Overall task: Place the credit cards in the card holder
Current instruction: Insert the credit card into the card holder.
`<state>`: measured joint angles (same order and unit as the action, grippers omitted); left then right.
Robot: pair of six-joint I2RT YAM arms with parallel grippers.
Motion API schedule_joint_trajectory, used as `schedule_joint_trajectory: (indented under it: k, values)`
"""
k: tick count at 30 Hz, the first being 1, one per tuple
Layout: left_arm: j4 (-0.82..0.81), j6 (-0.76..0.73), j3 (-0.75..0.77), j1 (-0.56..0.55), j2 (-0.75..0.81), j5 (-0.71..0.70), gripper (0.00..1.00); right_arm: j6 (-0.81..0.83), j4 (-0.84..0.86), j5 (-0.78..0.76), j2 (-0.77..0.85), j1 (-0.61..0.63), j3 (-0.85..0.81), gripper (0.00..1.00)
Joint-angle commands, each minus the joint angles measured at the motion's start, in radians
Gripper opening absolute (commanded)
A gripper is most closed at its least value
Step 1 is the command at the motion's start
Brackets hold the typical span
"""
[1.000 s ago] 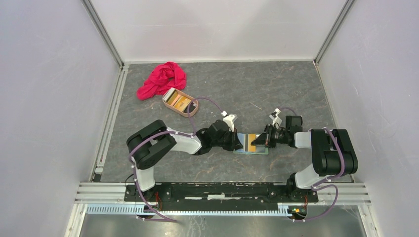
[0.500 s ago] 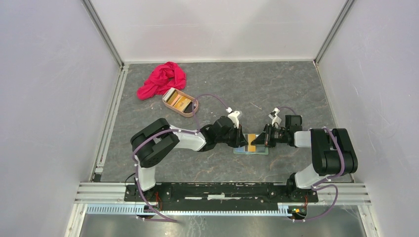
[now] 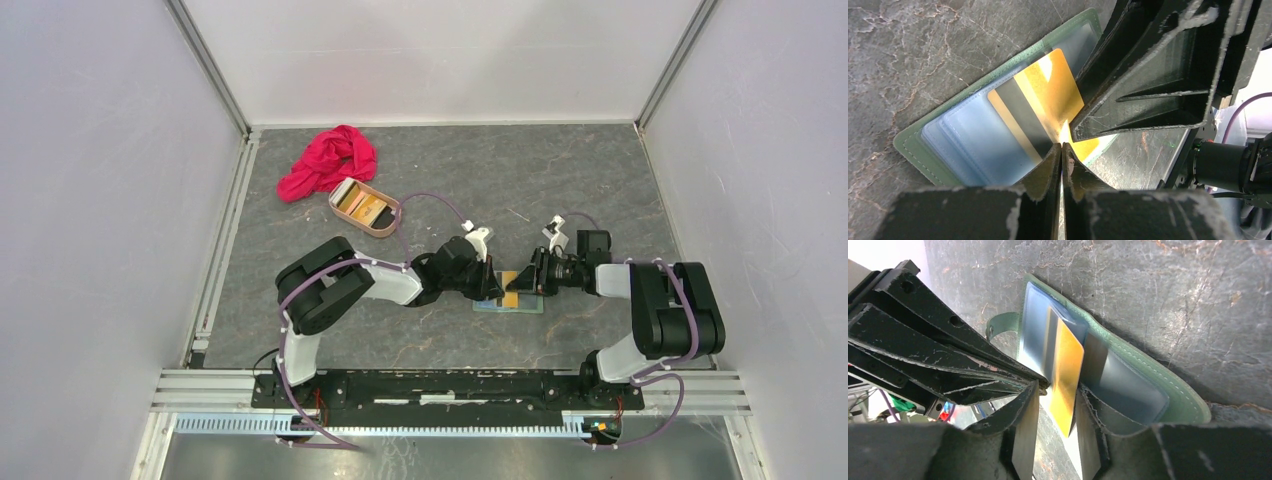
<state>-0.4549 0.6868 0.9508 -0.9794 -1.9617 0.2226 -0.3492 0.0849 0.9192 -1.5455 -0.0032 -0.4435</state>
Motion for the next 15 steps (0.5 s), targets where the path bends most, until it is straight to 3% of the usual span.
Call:
schedule_joint_trajectory:
  k: [1,6,15]
  values:
    - [0.058,0.004,-0.032,-0.004,-0.046,-0.056,0.09,0.081,-0.007,-0.086,0.045,-0.002,-0.029,0.41]
    - [0.037,0.015,-0.062,-0.004,-0.044,-0.063,0.09,0.144,-0.07,-0.149,0.089,-0.002,-0.054,0.45]
    - [0.032,0.017,-0.06,-0.001,-0.033,-0.055,0.09,0.2,-0.11,-0.226,0.129,-0.002,-0.057,0.42]
